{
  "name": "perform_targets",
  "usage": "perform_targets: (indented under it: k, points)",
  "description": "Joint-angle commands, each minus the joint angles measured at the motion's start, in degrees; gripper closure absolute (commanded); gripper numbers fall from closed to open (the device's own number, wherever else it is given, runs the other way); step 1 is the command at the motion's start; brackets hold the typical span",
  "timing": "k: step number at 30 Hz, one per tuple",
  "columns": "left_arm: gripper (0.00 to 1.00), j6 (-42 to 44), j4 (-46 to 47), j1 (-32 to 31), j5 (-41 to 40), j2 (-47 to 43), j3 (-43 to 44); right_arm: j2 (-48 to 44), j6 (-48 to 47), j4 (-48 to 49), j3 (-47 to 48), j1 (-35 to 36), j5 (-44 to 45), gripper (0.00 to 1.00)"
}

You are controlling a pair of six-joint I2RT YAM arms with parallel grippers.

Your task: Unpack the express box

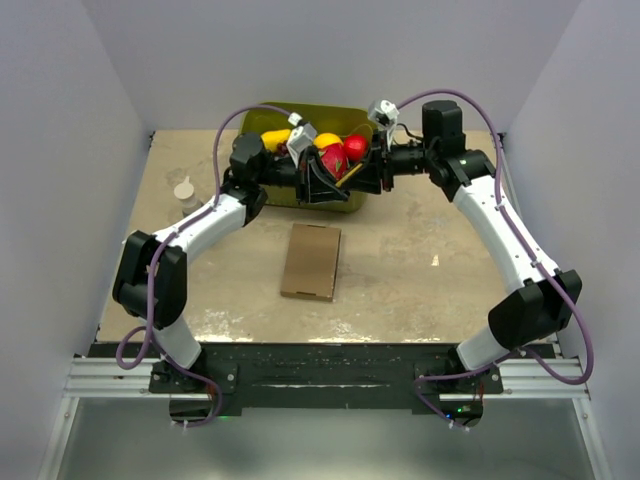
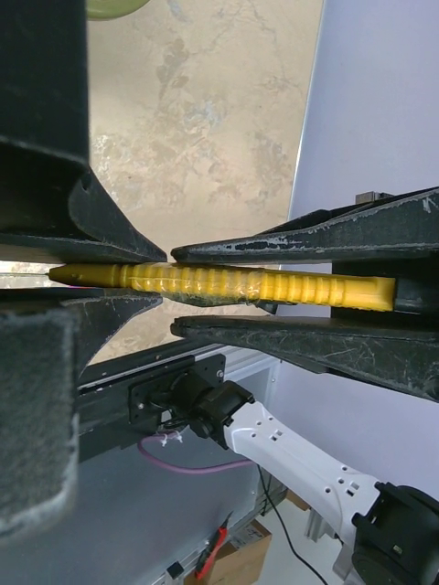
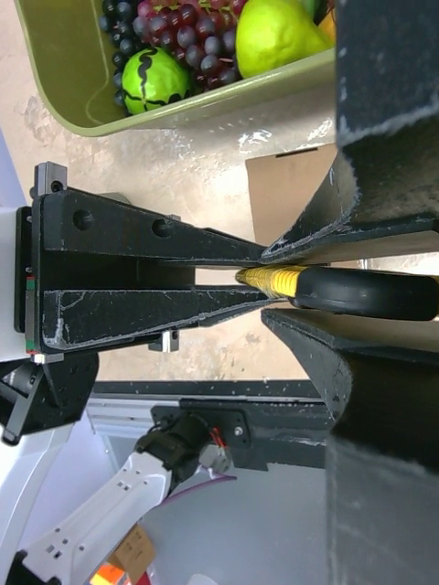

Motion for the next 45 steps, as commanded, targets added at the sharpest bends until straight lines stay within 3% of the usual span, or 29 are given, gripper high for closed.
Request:
perform_targets:
  k: [1,7,8,10,15,16,19,22,27,30,33,36,39,40,41,45]
  points:
    - [1.00,1.92,-1.15,-0.17,-0.27,-0.17,2.42,0.18,-4.53,-3.58,2.74,1.41,0.14,0.74]
    - [1.00,2.71,-2.38,-0.35,-0.18,0.27,2.86,0.26,-5.85,-4.55,2.92,1.76,-0.12,0.85]
    - [1.00,3.06,-2.74,-0.35,-0.10,0.18,2.86,0.26,-6.38,-5.17,3.18,1.76,-0.13,0.93]
    - [1.00,4.19,-4.31,-0.35,-0.97,0.36,3.12,0.09,-7.87,-7.27,4.14,1.76,0.66,1.00]
    - [0.96,14.65,-17.58,0.01,-6.67,0.36,4.79,-1.58,-7.02,-8.78,6.96,1.67,11.26,1.00]
    - [0.91,15.53,-18.64,0.09,-7.21,0.36,4.88,-2.02,-5.61,-7.21,7.05,1.67,13.21,1.00]
    - [0.56,17.82,-22.50,0.71,-12.12,-0.17,5.58,-3.43,0.10,-4.66,7.22,1.67,22.24,1.00]
    - [0.32,22.91,-28.30,1.32,-16.70,-1.75,6.99,-5.88,1.88,-0.45,4.68,1.41,24.57,1.00]
    - [0.27,31.52,-40.34,2.29,-26.69,-8.58,5.16,-4.57,5.82,-2.71,3.81,1.23,27.29,1.00]
    - [0.29,33.29,-44.48,2.38,-33.20,-16.21,-2.71,-10.53,5.40,0.18,-4.94,1.40,38.60,1.00]
    - [0.32,32.68,-43.43,2.47,-42.78,-24.04,-13.35,-20.98,7.75,13.86,-18.90,1.67,50.61,1.00]
    - [0.42,30.57,-46.94,2.38,-53.86,-26.18,-18.13,-23.74,12.51,16.11,-21.87,1.76,55.24,1.00]
    - [0.71,28.72,-49.58,2.64,-56.00,-25.84,-21.48,-22.33,13.39,13.02,-21.87,1.76,50.87,1.00]
    - [0.90,28.72,-49.76,2.64,-56.00,-25.83,-22.36,-21.46,13.48,10.15,-21.61,2.11,49.28,1.00]
    - [0.97,28.55,-49.85,2.64,-56.78,-25.75,-23.84,-18.84,13.05,7.86,-21.08,2.28,49.88,1.00]
    - [1.00,25.65,-52.13,3.52,-59.77,-22.42,-25.00,-15.03,11.64,3.88,-23.87,2.72,53.57,1.00]
